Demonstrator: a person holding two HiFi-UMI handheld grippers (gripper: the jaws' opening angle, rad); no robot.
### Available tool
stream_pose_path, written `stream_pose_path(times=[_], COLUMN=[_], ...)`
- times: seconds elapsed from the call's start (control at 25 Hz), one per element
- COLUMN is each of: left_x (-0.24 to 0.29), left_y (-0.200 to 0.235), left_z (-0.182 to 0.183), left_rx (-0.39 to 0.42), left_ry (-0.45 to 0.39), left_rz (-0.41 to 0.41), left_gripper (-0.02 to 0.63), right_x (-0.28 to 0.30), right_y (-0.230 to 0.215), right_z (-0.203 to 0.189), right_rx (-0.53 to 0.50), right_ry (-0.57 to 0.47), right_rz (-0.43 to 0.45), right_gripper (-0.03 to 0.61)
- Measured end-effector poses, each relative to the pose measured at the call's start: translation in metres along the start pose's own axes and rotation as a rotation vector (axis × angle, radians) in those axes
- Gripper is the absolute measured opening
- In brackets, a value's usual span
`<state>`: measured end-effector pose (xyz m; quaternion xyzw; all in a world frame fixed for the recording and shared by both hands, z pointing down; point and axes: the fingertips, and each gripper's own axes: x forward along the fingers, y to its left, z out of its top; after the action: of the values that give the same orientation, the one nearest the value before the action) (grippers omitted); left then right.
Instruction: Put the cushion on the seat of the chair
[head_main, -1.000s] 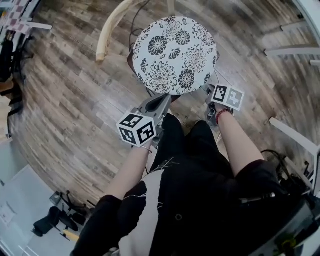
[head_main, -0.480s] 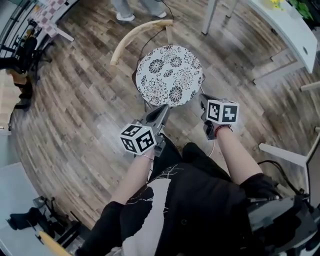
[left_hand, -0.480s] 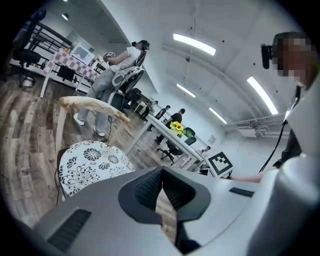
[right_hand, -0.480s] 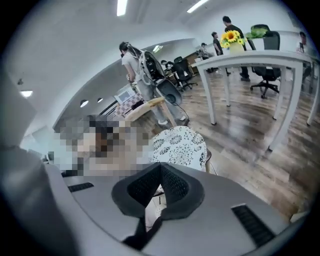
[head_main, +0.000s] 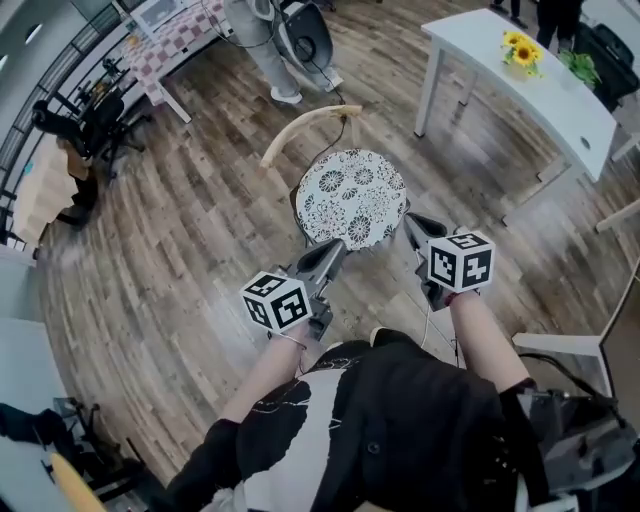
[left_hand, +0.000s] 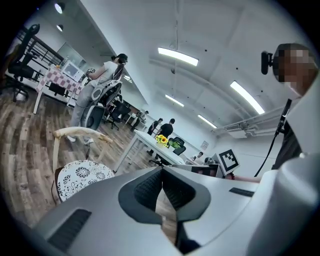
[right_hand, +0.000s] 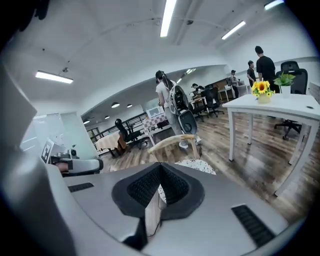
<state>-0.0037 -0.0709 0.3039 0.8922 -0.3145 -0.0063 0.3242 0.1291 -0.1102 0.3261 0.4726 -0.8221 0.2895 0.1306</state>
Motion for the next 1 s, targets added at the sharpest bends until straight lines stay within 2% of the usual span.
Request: stream_pose_path(times=[0.2,0.36,0.52,1.0], left_x=[-0.019,-0.051,-0.090,-0.155], left_y=[-0.028,-0.047,-0.047,-0.038], left_z=[0.035,0.053,0.059,0.045], left_rx=[0.073,0.129,0.172,0.183], left_ry=[-0.045,-0.032,-0.024,-0.015], left_rz=[-0.060,-0.104,-0.112,-0.129], left_gripper=[0.011,0.011,0.011,0.012], right_x=[-0.028,-0.046,-0.050,-0.057], right_y=[0.036,0.071,0.101,0.164], right_z=[0.037,0.047,0.039,0.012], right_rx=[-0.086,-0.099,-0.098,-0.112], right_ry=[-0.078,-0.116,-0.134,-0.149], right_rz=[-0.010,-0.026,-0.052,-0.079], right_gripper=[0.015,0.015,0.015,0.015])
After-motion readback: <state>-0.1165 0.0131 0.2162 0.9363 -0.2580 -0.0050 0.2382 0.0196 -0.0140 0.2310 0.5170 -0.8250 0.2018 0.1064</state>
